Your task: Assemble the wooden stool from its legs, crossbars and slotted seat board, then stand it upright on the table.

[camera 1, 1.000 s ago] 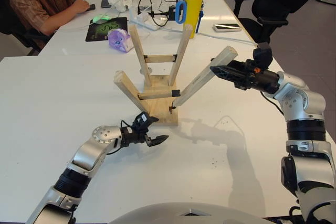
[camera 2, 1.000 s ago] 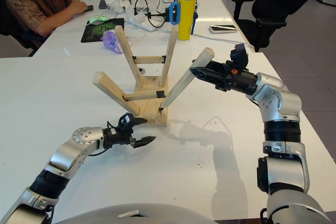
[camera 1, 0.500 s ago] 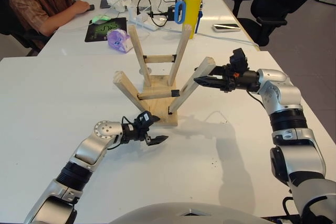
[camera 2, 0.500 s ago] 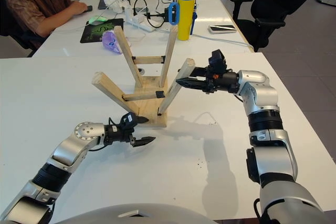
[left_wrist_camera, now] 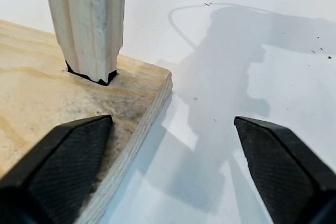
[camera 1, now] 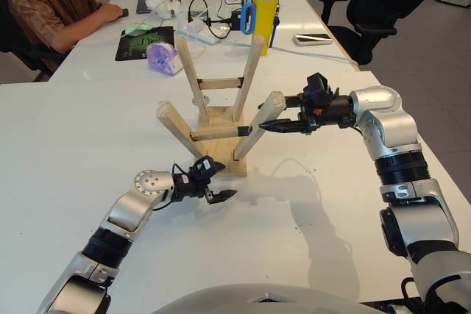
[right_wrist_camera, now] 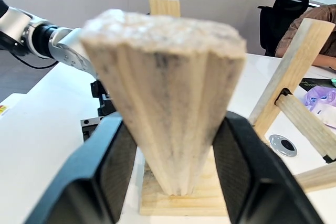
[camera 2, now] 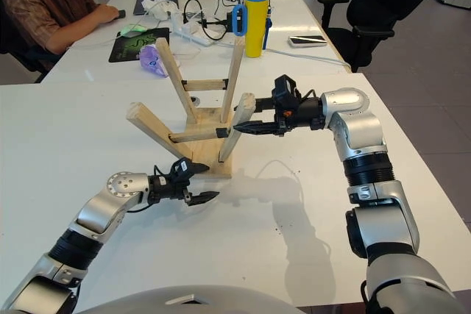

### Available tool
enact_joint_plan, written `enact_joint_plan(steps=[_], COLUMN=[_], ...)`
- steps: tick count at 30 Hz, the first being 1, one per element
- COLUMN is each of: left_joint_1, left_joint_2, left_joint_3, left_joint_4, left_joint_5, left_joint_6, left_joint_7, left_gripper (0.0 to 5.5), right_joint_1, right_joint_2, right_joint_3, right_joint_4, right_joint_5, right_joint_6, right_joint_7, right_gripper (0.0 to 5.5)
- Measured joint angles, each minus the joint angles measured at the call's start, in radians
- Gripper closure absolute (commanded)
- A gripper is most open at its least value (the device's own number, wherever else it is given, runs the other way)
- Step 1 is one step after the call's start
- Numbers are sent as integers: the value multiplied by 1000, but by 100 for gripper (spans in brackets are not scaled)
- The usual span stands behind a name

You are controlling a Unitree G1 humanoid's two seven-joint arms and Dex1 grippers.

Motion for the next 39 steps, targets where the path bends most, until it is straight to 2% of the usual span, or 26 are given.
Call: enact_joint_plan(steps=[19,24,28,31,34,36,39], left_joint_1=[5,144,207,91,-92,-160,-158], left_joint_2=[-8,-1,-4,-34,-57,-56,-33], left_joint_3=[18,121,220,295,326,311,217], left_joint_4=[9,-219,-459,-558,-564,-527,-432], left_joint_5=[40,26,60,179,355,509,714], left_joint_6=[-32,-115,-341,-442,-397,-327,-234], left_joint_7=[48,120,193,320,447,496,495], left_gripper=[119,119,119,119,119,119,119], right_joint_1=[-73,-81,-78,-80,-90,-97,-113], right_joint_2=[2,17,18,17,19,21,30], right_joint_3=[110,119,120,123,135,139,149], right_joint_4=[-131,-135,-151,-156,-151,-141,-119], right_joint_5=[-77,-77,-77,-77,-77,-76,-76], right_joint_6=[233,253,283,304,304,302,300], right_joint_7=[-127,-172,-207,-227,-231,-231,-230], right_gripper=[346,346,346,346,346,346,346])
